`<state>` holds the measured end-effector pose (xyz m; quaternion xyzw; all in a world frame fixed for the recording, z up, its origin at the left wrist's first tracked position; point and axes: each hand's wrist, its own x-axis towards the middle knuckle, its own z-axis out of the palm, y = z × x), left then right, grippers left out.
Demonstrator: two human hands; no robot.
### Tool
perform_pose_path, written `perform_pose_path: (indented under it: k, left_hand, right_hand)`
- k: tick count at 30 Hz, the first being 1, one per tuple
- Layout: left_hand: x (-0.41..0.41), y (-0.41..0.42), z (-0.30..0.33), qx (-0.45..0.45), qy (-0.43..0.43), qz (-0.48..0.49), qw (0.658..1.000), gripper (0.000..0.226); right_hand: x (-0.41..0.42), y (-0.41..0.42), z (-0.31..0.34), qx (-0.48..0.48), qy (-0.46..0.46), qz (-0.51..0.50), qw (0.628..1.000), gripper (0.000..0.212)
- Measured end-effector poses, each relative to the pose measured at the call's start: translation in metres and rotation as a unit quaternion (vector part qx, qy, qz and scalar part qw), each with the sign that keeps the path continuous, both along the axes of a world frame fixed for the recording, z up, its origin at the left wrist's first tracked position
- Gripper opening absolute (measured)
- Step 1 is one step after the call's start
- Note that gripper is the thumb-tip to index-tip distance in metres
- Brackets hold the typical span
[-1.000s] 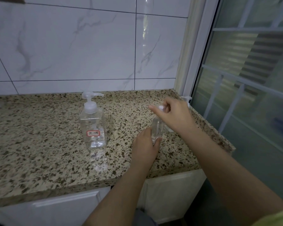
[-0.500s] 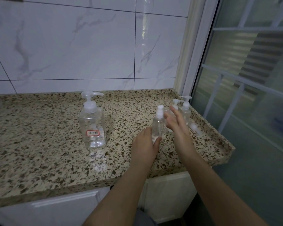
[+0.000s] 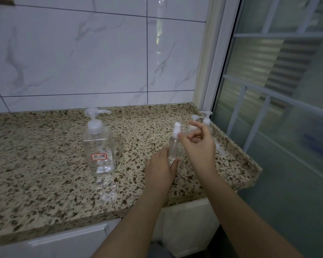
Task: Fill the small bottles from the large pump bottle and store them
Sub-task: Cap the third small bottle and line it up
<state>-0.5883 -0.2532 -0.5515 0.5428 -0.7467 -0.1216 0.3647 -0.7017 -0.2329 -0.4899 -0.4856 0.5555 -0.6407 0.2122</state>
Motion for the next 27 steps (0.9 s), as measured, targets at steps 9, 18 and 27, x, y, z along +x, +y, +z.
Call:
perform_pose_path:
  k: [9, 18, 27]
  left_hand:
    - [0.000, 0.001, 0.001, -0.002, -0.010, -0.006, 1.000, 0.031]
    - [0.001, 0.002, 0.002, -0.001, -0.022, -0.012, 1.000, 0.029]
    - [0.000, 0.004, 0.004, 0.014, -0.047, -0.038, 0.998, 0.041]
  right_hand:
    - [0.001, -0.019, 0.013, 0.032, 0.068, 0.045, 0.996, 0.030]
    - [-0.008, -0.012, 0.005, 0.010, 0.110, 0.065, 0.992, 0.027]
    - [-0.029, 0.015, -0.027, 0.016, 0.133, 0.085, 0.987, 0.022]
